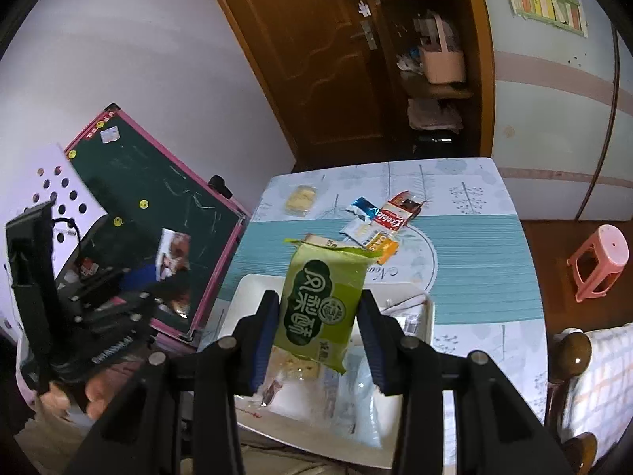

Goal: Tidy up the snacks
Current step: 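Grasp the brown chocolate pack with the left gripper while the right grasps the green pack, then lower both packs into the white tray and open both grippers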

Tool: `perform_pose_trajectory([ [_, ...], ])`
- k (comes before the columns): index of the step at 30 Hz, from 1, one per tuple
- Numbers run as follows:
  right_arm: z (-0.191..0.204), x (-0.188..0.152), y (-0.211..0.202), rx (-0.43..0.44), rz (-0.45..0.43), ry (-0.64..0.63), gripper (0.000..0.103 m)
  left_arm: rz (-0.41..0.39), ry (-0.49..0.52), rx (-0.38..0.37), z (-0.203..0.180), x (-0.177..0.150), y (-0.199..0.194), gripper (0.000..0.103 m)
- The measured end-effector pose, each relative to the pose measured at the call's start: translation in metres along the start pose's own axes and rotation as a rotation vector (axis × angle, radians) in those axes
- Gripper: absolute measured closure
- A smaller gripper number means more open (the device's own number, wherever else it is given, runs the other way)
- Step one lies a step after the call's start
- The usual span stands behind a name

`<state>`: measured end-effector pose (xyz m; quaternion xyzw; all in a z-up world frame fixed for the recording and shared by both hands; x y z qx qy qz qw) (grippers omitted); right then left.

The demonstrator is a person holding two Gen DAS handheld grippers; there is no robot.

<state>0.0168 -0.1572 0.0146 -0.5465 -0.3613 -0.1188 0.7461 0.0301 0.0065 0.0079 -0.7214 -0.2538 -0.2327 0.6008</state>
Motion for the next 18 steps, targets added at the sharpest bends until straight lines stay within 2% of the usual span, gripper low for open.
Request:
perform_pose_trajectory([
  [3, 0.009, -0.012, 0.007, -0.026, 0.008, -0.022, 0.062, -0.02, -0.013, 0.04, 0.002, -0.018, 0.01, 0.07],
  [10, 0.014, -0.045, 0.044, -0.153, 0.069, -0.06, 0.062, 0.033, -0.001, 0.101, 0.002, -0.055, 0.041, 0.069],
  [18, 0.018, -0.063, 0.07, -0.107, 0.141, -0.047, 0.062, 0.076, 0.0, 0.12, 0.002, -0.071, 0.058, 0.069],
])
Point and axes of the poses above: each gripper's, at about its wrist camera, not at the fingertips, and y roughly the way its jaws point, z to its left, x to its top, the point moved 4 cm from there along y, roughly the way its jaws point, and after that the axes turned 13 degrees about -y, right-handed, at the moved point
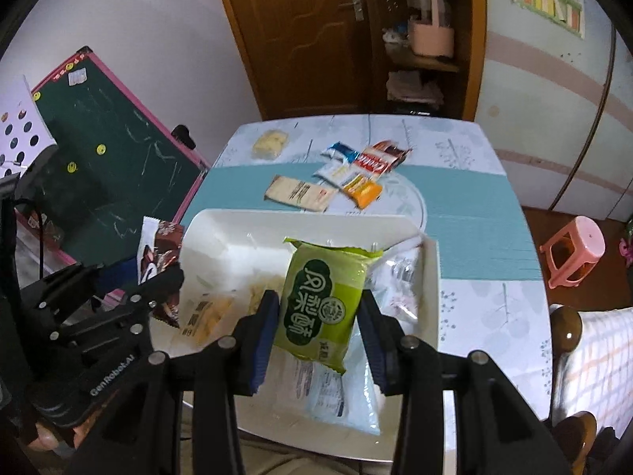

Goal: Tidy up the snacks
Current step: 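Lower both packs into the white tray and open both grippers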

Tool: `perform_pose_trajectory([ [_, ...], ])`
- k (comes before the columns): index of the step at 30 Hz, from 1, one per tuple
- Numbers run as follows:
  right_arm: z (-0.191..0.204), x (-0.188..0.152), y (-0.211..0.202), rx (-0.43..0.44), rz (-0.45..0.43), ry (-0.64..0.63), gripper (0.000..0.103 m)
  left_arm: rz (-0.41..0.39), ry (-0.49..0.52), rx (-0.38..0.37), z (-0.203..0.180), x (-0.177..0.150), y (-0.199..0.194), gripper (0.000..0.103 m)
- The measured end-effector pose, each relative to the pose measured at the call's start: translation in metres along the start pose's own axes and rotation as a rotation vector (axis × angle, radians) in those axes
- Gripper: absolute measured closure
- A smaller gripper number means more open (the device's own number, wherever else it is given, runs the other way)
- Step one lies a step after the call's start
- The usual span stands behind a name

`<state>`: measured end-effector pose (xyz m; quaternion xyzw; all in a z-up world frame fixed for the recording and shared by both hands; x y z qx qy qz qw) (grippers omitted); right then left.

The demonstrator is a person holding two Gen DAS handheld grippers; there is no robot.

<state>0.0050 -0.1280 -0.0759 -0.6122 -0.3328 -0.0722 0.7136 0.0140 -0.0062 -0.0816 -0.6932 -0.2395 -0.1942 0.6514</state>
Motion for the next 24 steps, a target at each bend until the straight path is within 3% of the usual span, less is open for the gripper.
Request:
perform_pose_trajectory([
  [3, 0.0051, -0.0025, 0.0, 0.014, 0.005, -0.011, 0.061, 0.011, -0.007, 0.008, -0.0011, -0.0001, 0.0035, 0.059],
  [5, 0.0071, -0.0035, 0.0007, 0.019, 0.011, -0.012, 0.058, 0.008, -0.018, 0.014, -0.001, 0.0005, 0.0037, 0.011],
  [6, 0.0067, -0.0042, 0.0002, 0.023, 0.01, -0.008, 0.056, -0.012, -0.032, 0.042, 0.0017, 0.0016, 0.0025, 0.009],
  [10, 0.0017, -0.0056, -0.0052, 0.025, -0.013, 0.021, 0.044, 0.002, -0.066, 0.012, 0.0051, 0.0034, 0.0017, 0.007],
  [24, 0.0027, -0.0091, -0.0069, 0.036, -0.011, 0.031, 0.044, 0.012, -0.062, 0.032, 0.003, -0.0011, 0.0008, 0.007],
])
Point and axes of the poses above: each gripper's, at about its wrist camera, not at the fingertips, and y roughly the way its jaws point, z to its left, x to its top, the point moved 4 cm from there along y, roughly the way its jaws point, and after that the axes turned 13 degrees about -y, right-handed, at the moved point
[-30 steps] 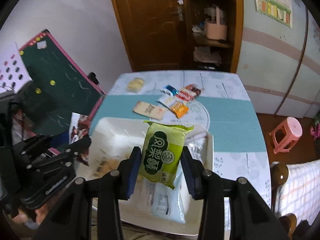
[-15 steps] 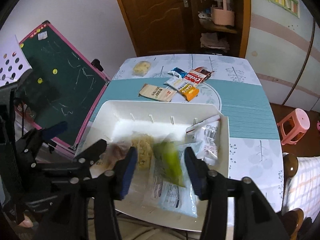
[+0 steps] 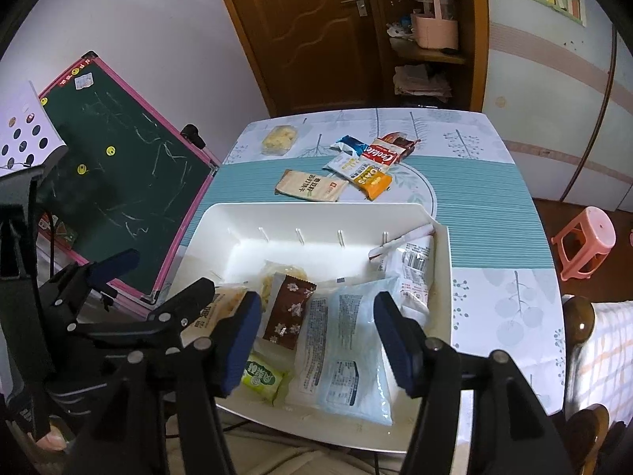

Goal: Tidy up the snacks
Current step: 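Lower both packs into the white tray and open both grippers, then grasp the clear noodle bag with the left gripper while the right grasps the red-white Cookies box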

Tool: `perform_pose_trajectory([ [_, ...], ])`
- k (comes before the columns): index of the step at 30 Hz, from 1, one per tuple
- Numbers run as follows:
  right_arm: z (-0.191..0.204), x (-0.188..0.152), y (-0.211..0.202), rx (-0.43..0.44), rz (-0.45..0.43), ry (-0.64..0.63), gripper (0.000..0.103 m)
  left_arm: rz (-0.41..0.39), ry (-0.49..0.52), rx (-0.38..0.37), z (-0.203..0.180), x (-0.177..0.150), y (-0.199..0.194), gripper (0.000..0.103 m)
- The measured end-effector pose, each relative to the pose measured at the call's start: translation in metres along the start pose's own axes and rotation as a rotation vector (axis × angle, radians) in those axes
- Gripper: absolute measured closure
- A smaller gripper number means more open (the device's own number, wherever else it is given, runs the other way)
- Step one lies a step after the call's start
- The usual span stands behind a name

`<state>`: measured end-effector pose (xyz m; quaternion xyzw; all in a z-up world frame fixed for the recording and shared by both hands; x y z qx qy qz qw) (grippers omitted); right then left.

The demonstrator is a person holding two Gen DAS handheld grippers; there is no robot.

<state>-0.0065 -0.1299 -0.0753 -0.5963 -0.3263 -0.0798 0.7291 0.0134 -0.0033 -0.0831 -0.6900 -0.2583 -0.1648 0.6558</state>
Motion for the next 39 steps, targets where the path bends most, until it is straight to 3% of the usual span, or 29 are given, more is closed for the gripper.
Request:
perform_pose_trajectory([
  [12, 0.002, -0.002, 0.002, 0.002, 0.013, 0.004, 0.044, 0.015, -0.013, 0.009, 0.004, -0.002, 0.001, 0.007],
  [26, -0.009, -0.002, 0.032, 0.042, 0.093, 0.035, 0.044, 0.085, -0.026, -0.006, 0.004, 0.002, 0.032, 0.007],
  [33, -0.027, 0.025, 0.043, -0.04, 0.091, -0.016, 0.044, 0.03, 0.005, 0.02, 0.008, 0.05, 0.039, 0.007],
  [39, -0.068, 0.096, 0.032, -0.038, 0.055, -0.006, 0.044, -0.102, 0.084, 0.093, 0.009, 0.122, 0.026, 0.007],
])
Point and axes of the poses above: each gripper's, at about its wrist camera, not at the fingertips, and y roughly the way its jaws point, z to its left, x to its top, the point moved 4 cm from there along y, roughly the way its jaws point, and after that the axes turned 13 degrees about -y, right-handed, at the moved point
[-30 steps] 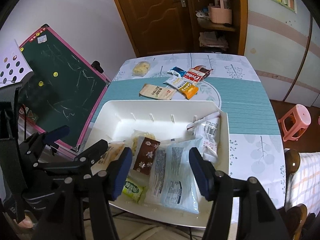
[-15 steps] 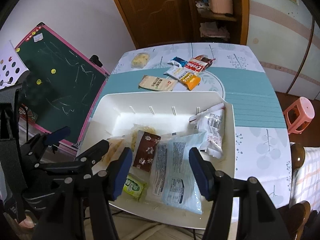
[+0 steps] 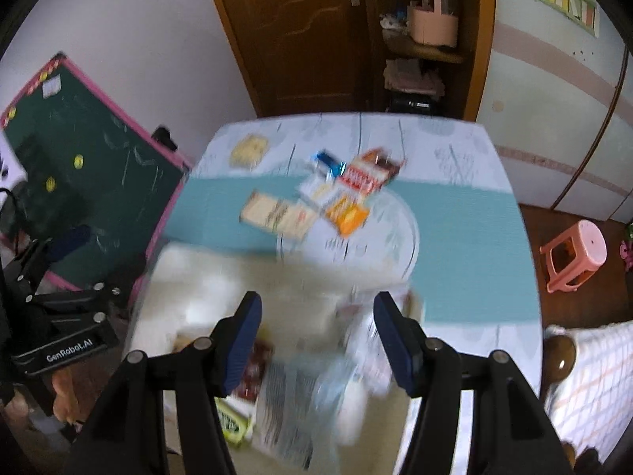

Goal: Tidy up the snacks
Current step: 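Grasp the clear noodle bag with the left gripper while the right grasps the red-white Cookies box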

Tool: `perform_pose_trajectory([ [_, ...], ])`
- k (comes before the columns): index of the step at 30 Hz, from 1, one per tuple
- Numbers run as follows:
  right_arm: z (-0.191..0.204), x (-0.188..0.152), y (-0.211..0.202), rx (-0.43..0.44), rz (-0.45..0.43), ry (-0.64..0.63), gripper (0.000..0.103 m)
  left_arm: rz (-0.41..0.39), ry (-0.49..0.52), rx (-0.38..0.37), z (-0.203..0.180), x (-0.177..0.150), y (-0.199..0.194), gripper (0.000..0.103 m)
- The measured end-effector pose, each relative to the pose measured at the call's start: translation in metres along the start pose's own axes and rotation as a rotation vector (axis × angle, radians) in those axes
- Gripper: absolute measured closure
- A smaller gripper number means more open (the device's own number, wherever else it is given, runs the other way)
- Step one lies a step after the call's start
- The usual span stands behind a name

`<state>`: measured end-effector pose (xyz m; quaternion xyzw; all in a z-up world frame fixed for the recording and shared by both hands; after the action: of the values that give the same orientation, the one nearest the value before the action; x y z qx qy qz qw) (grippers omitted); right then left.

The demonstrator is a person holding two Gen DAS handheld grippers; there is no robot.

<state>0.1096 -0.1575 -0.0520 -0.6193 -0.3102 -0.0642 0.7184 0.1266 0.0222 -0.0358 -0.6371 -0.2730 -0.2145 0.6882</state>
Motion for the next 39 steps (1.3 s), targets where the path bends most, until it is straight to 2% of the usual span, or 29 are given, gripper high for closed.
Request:
perform_pose_trajectory([
  [3, -0.029, 0.046, -0.008, -0.013, -0.029, 0.032, 0.044, -0.022, 0.047, -0.015, -0.001, 0.039, 0.003, 0.007],
  [5, -0.048, 0.076, -0.008, -0.05, -0.044, 0.038, 0.044, -0.051, 0.067, -0.018, 0.001, 0.07, 0.009, 0.007],
  [7, -0.061, 0.1, -0.004, -0.078, -0.046, 0.037, 0.044, -0.046, 0.068, -0.013, 0.003, 0.097, 0.023, 0.007],
  [10, -0.086, 0.137, 0.022, -0.107, -0.023, 0.041, 0.044, 0.006, 0.025, -0.041, 0.011, 0.137, 0.06, 0.007],
  [13, -0.107, 0.158, 0.063, -0.12, 0.019, 0.058, 0.044, 0.038, -0.021, -0.028, 0.018, 0.167, 0.109, 0.007],
  [15, -0.12, 0.163, 0.096, -0.106, 0.058, 0.089, 0.044, 0.103, -0.065, -0.039, 0.023, 0.177, 0.152, 0.007],
  [18, -0.135, 0.158, 0.146, -0.082, 0.135, 0.129, 0.044, 0.203, -0.127, -0.044, 0.026, 0.171, 0.209, 0.007],
  [21, -0.147, 0.145, 0.197, -0.066, 0.217, 0.178, 0.044, 0.281, -0.121, 0.012, 0.023, 0.152, 0.27, 0.007],
  [25, -0.154, 0.122, 0.249, -0.018, 0.297, 0.253, 0.044, 0.347, -0.116, 0.054, 0.018, 0.125, 0.322, 0.007],
  [30, -0.147, 0.109, 0.28, 0.016, 0.343, 0.271, 0.044, 0.395, -0.148, 0.064, 0.013, 0.102, 0.357, 0.008],
  [36, -0.135, 0.105, 0.294, 0.012, 0.356, 0.255, 0.049, 0.412, -0.143, 0.083, 0.01, 0.093, 0.374, 0.008],
  [39, -0.135, 0.105, 0.298, -0.008, 0.353, 0.251, 0.054, 0.422, -0.146, 0.087, 0.009, 0.089, 0.379, 0.017],
])
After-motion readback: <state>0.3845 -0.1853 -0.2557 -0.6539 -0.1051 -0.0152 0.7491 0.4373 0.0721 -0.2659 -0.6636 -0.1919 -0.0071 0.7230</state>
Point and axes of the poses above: each gripper's, at about its wrist camera, not at the fingertips, and y roughly the way its jaws point, z to its left, x to its top, the point moved 4 cm from there along y, roughly the way its jaws point, and after that the axes turned 13 degrees about -y, right-handed, at the moved point
